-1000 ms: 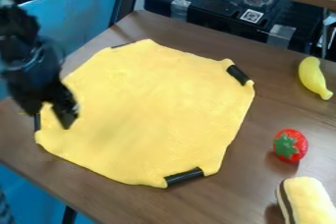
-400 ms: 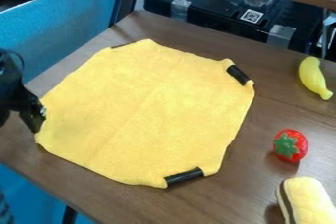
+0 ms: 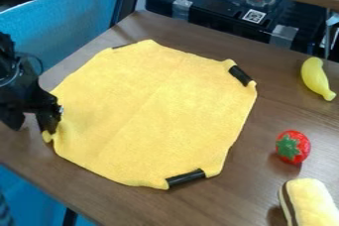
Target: Folding the clothes from left to right
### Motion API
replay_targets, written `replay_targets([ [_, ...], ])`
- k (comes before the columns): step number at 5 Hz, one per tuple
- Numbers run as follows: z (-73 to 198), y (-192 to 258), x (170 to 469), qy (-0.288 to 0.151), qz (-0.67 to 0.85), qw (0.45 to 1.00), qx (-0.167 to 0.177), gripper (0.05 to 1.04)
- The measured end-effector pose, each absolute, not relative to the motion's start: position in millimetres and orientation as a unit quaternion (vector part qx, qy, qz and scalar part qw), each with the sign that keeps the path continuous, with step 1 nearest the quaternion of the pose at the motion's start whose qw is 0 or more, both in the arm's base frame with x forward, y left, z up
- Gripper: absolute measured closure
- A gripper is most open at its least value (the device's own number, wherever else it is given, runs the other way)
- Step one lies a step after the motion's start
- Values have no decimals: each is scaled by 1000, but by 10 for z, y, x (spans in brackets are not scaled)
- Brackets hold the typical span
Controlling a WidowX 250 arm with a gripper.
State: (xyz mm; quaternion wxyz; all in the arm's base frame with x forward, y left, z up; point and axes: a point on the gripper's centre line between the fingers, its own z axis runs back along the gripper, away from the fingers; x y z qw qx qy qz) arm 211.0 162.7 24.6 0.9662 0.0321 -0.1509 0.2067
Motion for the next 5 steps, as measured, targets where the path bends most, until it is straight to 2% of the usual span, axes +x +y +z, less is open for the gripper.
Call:
replay_targets([
  [1,213,1597,2138,-147,211,966,30,83],
  [2,239,1544,2160,-148,215,965,19,127],
  [4,174,1606,2202,-156,199,967,42,686],
  [5,184,1615,2125,-152,186,970,28,903],
])
